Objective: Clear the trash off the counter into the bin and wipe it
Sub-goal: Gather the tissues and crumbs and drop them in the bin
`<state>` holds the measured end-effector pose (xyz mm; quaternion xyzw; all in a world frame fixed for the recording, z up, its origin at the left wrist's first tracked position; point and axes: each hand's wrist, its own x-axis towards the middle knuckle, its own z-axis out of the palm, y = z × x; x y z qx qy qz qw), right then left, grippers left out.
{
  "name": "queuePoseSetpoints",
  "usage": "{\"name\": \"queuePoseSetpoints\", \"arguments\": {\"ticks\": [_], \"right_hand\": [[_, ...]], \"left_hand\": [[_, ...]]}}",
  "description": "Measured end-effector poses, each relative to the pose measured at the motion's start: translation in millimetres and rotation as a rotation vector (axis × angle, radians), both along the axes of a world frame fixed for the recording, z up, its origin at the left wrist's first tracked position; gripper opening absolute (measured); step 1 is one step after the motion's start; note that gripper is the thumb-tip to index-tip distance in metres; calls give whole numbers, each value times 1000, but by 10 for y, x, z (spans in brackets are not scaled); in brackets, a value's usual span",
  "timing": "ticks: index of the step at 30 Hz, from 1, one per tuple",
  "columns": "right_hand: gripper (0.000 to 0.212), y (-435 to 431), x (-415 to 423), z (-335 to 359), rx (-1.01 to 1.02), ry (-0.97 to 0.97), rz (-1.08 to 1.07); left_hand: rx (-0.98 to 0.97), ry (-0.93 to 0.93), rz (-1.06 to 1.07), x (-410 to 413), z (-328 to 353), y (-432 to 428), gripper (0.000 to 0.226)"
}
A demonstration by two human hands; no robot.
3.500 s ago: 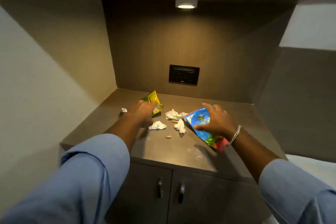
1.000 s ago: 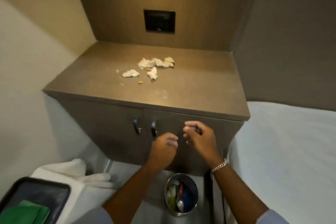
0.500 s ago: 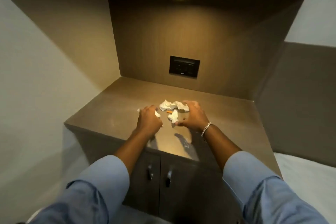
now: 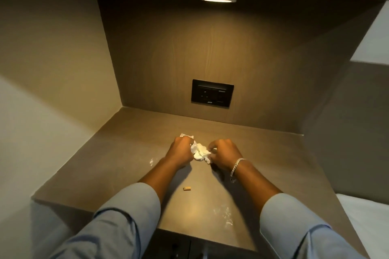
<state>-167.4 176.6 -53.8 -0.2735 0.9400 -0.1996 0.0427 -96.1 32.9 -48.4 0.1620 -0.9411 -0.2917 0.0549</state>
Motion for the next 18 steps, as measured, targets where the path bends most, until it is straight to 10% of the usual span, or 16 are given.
{"name": "queuePoseSetpoints", "arguments": {"ticks": [18], "right_hand": [[17, 1729, 1740, 519, -897, 123, 13]], "left_hand": [[582, 515, 67, 1552, 563, 1879, 19]]}}
